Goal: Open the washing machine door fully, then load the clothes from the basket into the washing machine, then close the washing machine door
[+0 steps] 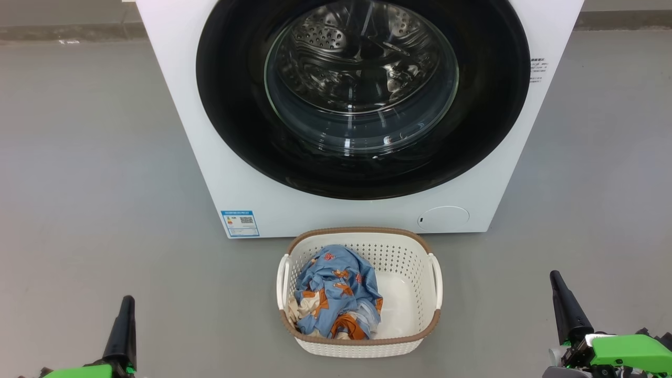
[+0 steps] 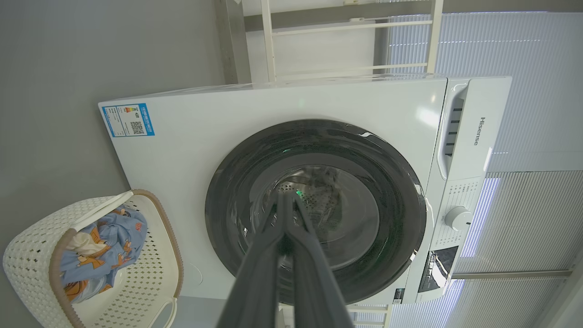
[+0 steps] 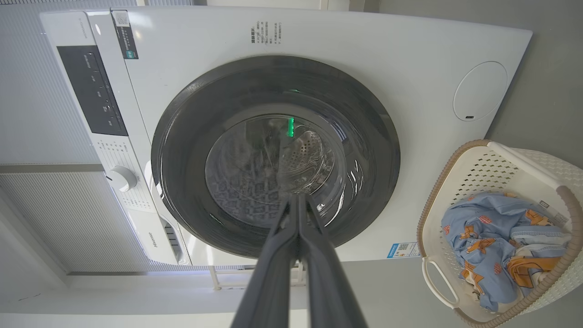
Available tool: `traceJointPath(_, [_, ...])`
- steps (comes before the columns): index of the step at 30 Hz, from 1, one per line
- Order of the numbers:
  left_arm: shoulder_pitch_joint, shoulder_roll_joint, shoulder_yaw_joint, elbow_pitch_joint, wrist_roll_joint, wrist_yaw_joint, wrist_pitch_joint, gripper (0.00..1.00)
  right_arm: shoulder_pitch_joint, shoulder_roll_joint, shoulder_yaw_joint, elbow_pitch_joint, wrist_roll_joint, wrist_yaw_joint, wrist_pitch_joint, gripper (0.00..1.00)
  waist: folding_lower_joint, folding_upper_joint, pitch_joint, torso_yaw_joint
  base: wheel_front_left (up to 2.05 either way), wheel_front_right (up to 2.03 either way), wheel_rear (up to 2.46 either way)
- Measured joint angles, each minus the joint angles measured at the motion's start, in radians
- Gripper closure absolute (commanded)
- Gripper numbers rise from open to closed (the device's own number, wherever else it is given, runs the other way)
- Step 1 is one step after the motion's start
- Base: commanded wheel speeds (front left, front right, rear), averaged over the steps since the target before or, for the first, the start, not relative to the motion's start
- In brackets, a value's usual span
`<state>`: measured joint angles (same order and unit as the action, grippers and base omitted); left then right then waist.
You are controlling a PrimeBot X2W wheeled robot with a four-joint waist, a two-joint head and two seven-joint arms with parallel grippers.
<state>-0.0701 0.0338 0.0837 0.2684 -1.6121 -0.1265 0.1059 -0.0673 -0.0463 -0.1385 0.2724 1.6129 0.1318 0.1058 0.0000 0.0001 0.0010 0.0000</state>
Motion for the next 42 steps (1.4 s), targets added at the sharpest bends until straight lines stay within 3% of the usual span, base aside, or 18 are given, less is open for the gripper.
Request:
traceJointPath(14, [0.000,0.000,0.000,0.000,0.000,0.000,0.000,1.00,0.000,0.000,0.000,0.000,0.000,0.000,0.000,1.00,0.0000,0.0000,0.000,0.000,0.00,0.00,0.00])
traceJointPath(15, [0.000,0.000,0.000,0.000,0.000,0.000,0.000,0.00,0.000,0.000,0.000,0.000,0.000,0.000,0.000,0.00,0.0000,0.0000,0.000,0.000,0.00,0.00,0.00])
traceJointPath(16, [0.003,-0.002,-0.001,0.005,0.000,0.000,-0.001,0.00,0.002,0.001,0.000,0.006,0.000,0.000,-0.001,0.00,0.0000,0.0000,0.000,0.000,0.00,0.00,0.00])
traceJointPath(17, [0.008,-0.006,-0.002,0.016,0.000,0.000,-0.001,1.00,0.008,0.003,0.000,0.017,0.000,0.000,-0.001,1.00,0.0000,0.0000,0.000,0.000,0.00,0.00,0.00])
traceJointPath(18, [0.016,-0.011,-0.004,0.028,0.000,0.000,-0.001,0.00,0.015,0.006,0.000,0.030,0.000,0.000,-0.002,0.00,0.0000,0.0000,0.000,0.000,0.00,0.00,0.00])
traceJointPath(42, [0.045,-0.027,-0.030,0.013,0.025,0.000,-0.059,0.00,0.044,0.014,0.012,0.005,-0.002,0.000,-0.030,0.00,0.0002,0.0000,0.005,0.005,0.00,0.00,0.00])
